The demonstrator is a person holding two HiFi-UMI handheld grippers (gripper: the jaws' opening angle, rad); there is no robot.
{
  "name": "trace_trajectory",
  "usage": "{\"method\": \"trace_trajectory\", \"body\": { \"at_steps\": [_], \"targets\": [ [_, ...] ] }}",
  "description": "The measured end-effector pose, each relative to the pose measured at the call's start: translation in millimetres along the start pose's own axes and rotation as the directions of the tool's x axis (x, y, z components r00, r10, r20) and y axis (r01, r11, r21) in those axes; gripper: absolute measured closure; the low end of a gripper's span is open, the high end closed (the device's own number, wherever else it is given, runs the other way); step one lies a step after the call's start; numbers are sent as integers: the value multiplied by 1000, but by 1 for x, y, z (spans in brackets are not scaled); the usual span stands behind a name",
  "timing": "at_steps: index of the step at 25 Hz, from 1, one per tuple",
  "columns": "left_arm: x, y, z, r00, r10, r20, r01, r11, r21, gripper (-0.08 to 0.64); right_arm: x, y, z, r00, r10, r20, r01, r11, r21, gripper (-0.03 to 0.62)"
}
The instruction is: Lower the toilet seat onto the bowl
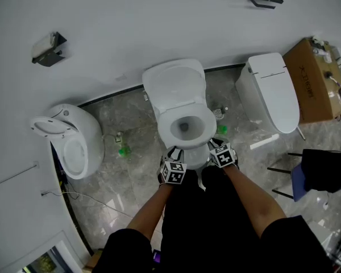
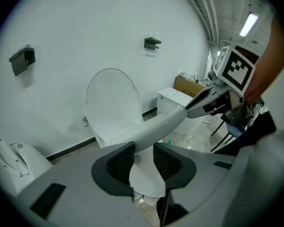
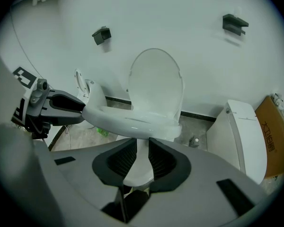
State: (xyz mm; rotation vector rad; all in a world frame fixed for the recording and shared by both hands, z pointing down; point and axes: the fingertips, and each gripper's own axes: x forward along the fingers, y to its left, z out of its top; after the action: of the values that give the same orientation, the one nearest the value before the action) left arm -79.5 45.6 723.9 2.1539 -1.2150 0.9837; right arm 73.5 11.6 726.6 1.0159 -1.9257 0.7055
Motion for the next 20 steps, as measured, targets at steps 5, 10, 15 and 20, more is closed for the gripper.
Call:
{"method": "trace_trajectory", "body": {
  "at_steps": [5, 10, 15, 20],
  "targets": [
    [-1, -9, -10, 999, 35, -28, -35, 999, -25, 430, 1, 3, -15, 999, 47, -15, -46, 995, 87, 506],
    [5, -12, -17, 999, 31, -26, -32, 999, -16, 430, 10, -2, -18, 998, 68, 8, -69, 994, 80, 525],
    [6, -21, -34, 997, 48, -57, -48, 999, 5, 428, 10, 8, -45, 995, 98, -33, -95, 992, 82, 525],
    [6, -18, -35, 994, 109, -9, -109, 994, -29, 430, 11, 18, -43, 994, 112, -17, -110, 989, 102, 523]
  ]
}}
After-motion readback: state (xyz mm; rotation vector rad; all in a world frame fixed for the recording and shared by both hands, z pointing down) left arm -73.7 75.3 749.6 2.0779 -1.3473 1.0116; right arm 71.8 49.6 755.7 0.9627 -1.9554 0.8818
